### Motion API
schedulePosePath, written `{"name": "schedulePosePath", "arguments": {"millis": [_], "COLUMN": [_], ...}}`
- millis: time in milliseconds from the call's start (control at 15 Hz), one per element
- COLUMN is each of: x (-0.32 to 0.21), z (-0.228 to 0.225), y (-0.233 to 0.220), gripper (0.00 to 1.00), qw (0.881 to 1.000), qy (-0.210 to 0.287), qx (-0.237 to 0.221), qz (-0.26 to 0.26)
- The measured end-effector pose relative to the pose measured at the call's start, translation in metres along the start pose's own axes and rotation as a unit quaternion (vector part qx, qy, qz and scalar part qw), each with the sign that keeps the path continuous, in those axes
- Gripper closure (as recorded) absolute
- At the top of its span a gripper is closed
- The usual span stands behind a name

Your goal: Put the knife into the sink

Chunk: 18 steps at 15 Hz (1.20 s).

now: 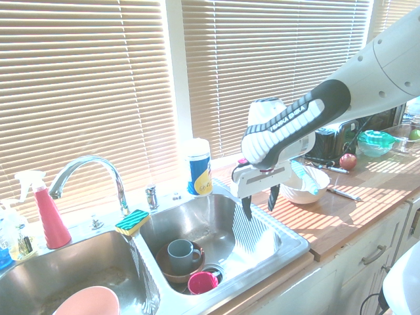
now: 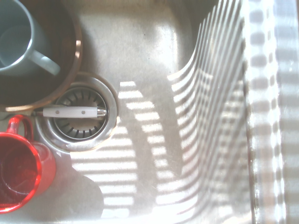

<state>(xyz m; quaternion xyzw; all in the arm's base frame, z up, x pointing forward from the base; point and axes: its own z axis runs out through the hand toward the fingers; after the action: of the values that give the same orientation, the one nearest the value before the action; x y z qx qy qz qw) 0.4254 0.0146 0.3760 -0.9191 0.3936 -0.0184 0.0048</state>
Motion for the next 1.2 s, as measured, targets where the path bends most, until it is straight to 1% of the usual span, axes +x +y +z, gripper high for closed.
{"name": "schedulePosePath", "arguments": {"millis": [200,400,600,867,1000,1200], "x": [0.005,0.039,0.074,0.117,0.127,0.135], "z": [-0.004,-0.043,-0.076,-0.080,-0.071,-0.058], "y": [0.000,0.011,0.057,0.141,0.171,0.185], "gripper": [0.00,0.00,0.00,0.00,0.00,0.00], "qw": [1.000,0.996,0.990,0.980,0.976,0.975], "qy": [0.009,0.053,0.067,0.059,0.055,0.054], "qx": [0.003,0.011,0.013,0.020,0.021,0.023], "qz": [0.016,0.065,0.126,0.191,0.208,0.216]}}
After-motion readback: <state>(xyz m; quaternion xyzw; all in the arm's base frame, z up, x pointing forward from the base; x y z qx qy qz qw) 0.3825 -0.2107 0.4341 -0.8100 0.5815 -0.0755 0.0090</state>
